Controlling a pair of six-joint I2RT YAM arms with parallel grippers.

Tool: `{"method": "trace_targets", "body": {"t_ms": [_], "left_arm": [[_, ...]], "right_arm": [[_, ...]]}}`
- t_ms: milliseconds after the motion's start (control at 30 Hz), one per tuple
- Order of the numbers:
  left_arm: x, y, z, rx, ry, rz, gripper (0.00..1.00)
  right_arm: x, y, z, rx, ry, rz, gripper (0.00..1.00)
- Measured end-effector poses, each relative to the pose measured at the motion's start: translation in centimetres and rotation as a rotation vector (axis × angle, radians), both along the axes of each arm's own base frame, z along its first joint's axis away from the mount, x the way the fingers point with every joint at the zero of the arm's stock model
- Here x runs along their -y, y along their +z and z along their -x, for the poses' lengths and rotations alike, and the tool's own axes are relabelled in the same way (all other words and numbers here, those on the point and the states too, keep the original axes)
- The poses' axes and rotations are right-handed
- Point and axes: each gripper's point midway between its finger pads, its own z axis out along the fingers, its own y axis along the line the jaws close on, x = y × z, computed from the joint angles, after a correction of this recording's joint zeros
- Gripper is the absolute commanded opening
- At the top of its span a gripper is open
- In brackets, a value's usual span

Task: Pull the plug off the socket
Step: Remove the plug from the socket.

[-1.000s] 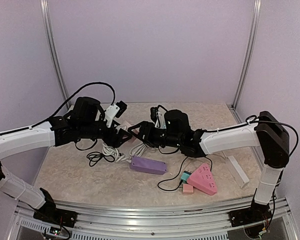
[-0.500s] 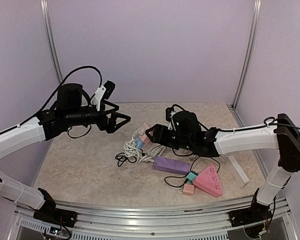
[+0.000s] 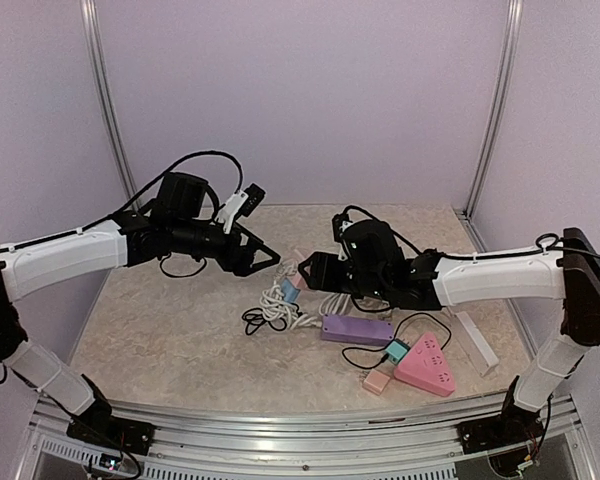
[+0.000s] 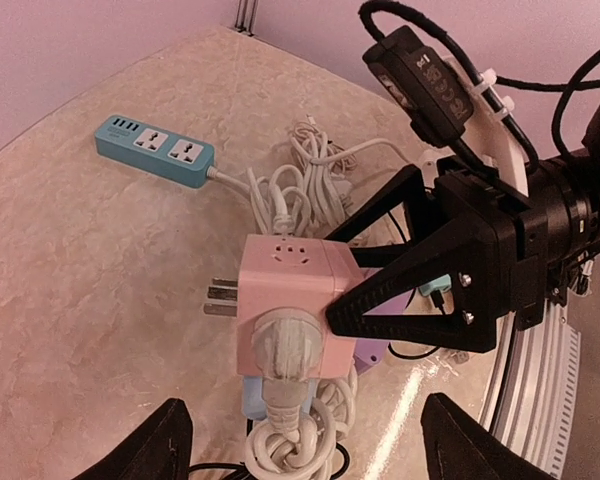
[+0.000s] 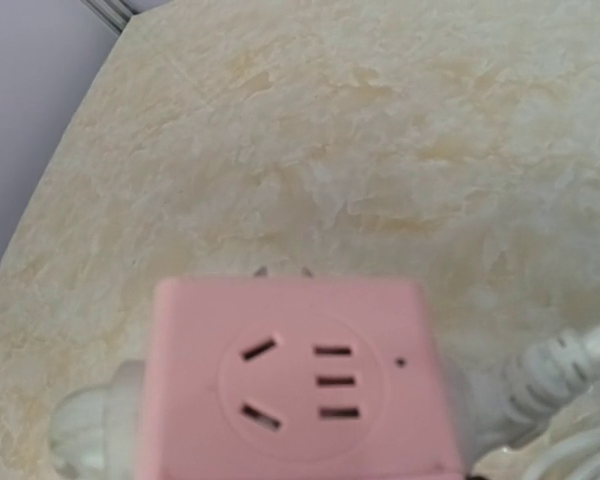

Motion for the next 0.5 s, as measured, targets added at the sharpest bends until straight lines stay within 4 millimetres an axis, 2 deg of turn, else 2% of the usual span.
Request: {"method": "trace_targets", "body": {"t_ms": [100,233,333,500], "left_arm": [[1.0,-1.4,0.3,-0.028,-0.009,-0.035,0.63],[1.5,-3.5,0.5,-0.067,-0.008,-0.09,0.55],[1.2,-4.4,0.3,-0.082,0.009,-0.118,0.52],[0.9,-4.6,0.0,-0.08,0.026,-0.132,0.5]], "right_arm": [[-0.2,0.3,0.1,0.009,0.004,0.008,0.0],[-0.3,0.4,0.1,0.014,0.007,0.014,0.0],[-0.3,0.5,0.2,0.016,0.009,0.016,0.0],[-0.4,0.6,0.2,0.017,0.011,0.023,0.0]]}}
